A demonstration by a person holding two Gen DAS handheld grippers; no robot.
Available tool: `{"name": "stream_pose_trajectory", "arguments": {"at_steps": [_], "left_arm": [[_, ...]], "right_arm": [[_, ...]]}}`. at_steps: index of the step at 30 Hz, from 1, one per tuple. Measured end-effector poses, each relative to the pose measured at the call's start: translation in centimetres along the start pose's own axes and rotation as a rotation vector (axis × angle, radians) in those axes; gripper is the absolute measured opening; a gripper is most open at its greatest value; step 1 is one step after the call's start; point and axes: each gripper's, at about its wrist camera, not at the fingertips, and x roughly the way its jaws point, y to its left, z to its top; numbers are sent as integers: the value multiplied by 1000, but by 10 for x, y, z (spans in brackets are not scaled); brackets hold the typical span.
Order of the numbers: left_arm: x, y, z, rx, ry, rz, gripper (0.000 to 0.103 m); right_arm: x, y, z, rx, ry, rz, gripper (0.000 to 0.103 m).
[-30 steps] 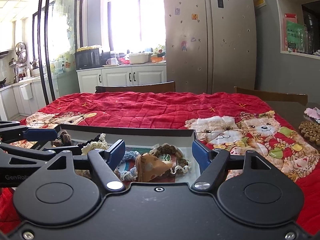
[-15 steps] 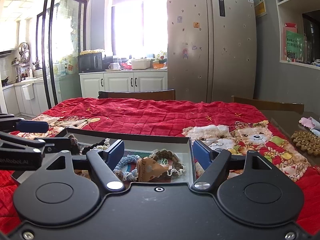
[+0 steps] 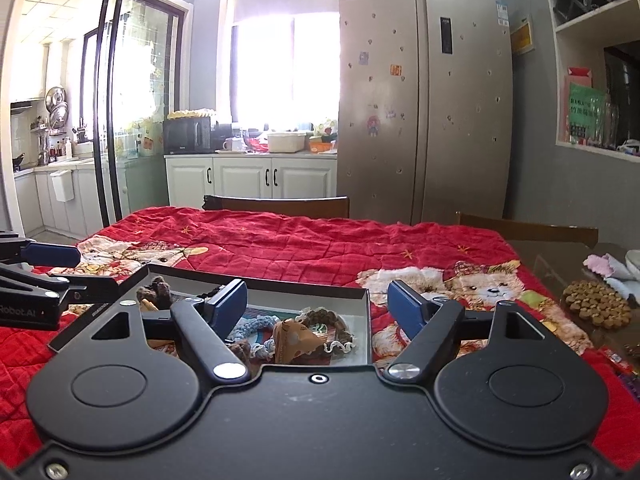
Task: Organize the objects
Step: 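Withdraw both grippers from the box back toward the quilt, then reach both grippers to the blue binder clip and close the left gripper on it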
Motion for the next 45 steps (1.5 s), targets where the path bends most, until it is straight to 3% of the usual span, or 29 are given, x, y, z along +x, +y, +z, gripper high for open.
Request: {"name": "stream_pose_trajectory", "arguments": {"at_steps": [7,16,27,39,45], "left_arm": [[-20,-4,-3,11,-19,-22,80],[-33,-9,-29,6,9,-30,82],[-26,-19,-69,-47,97,-24,82],[-6,-25,-95,-118,189,-1,82],[1,-25,-99,-171,190,22,80]], "right_arm": [[-25,1,-7,-16,-2,11,78],[-40,12,-44,-57,57,66,78],[-25,30,-89,-107,166,159,71],[-5,35,-101,-93,228,197,66],[3,36,-100,-99,266,189,63]]}}
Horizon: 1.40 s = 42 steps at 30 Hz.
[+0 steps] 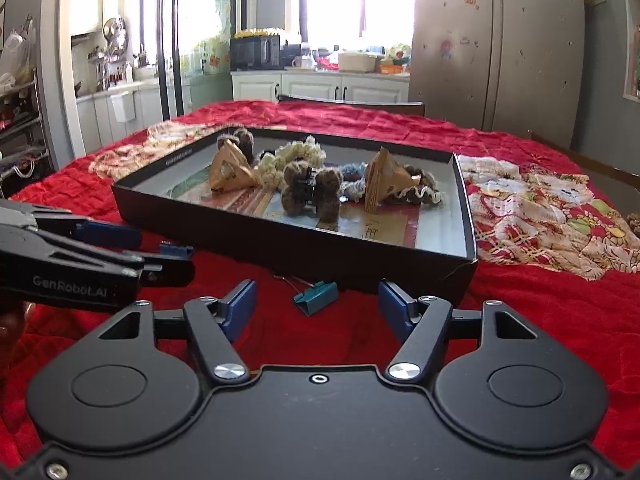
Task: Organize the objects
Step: 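Reach both grippers to the blue binder clip and close the left gripper on it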
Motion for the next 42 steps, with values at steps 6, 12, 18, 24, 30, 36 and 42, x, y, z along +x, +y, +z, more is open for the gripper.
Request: {"name": "stream_pose_trajectory", "arguments": {"at_steps": [6,12,18,24,30,36,42], "left_arm": [[5,4,3,-64,4,-3,71],[12,5,3,-87,19,-12,65],[14,7,4,-96,25,-7,49],[15,9,4,-101,32,-12,32],[14,10,3,-102,33,-20,31],[12,11,2,-99,35,-28,31],[7,10,2,-93,42,-43,31]], "right_arm": [[13,8,6,0,47,-24,55],[21,13,7,4,61,-47,52],[26,10,10,39,73,-32,48],[28,14,11,20,77,-33,30],[29,15,12,21,76,-33,26],[26,16,11,22,74,-27,26],[17,14,9,22,70,-13,26]]}}
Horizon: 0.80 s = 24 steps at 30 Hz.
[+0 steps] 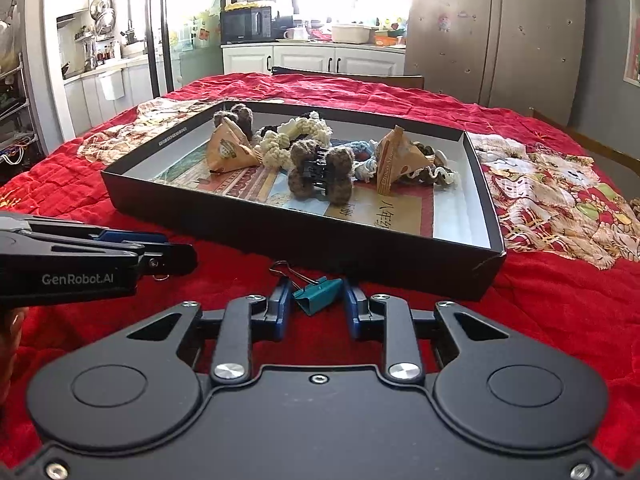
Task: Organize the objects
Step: 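Carry the blue binder clip in the left gripper over the box and lower it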
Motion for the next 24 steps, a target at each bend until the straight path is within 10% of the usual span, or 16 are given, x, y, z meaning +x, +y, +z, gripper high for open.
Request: {"name": "stream_pose_trajectory", "arguments": {"at_steps": [24], "left_arm": [[-42,-11,22,54,-99,-51,31]], "right_arm": [[-57,-1,22,-27,-147,43,26]]}}
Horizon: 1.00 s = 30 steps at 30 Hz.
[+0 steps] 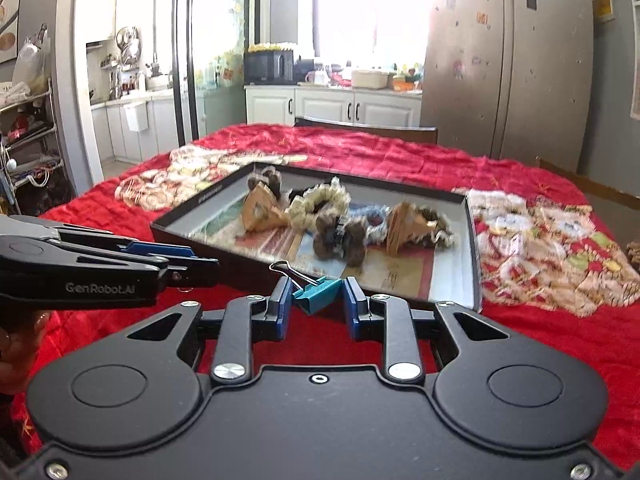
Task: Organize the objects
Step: 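Carry the blue binder clip in the left gripper over the box and lower it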
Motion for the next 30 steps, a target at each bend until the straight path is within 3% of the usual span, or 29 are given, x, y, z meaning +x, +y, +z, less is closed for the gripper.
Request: {"name": "stream_pose_trajectory", "arguments": {"at_steps": [6,15,30], "left_arm": [[5,2,22,29,-40,17,31],[36,7,49,83,-34,29,31],[81,9,53,115,34,47,31]], "right_arm": [[8,-17,16,12,-20,-54,26],[36,-46,36,43,6,-132,26],[88,-57,35,61,108,-121,26]]}}
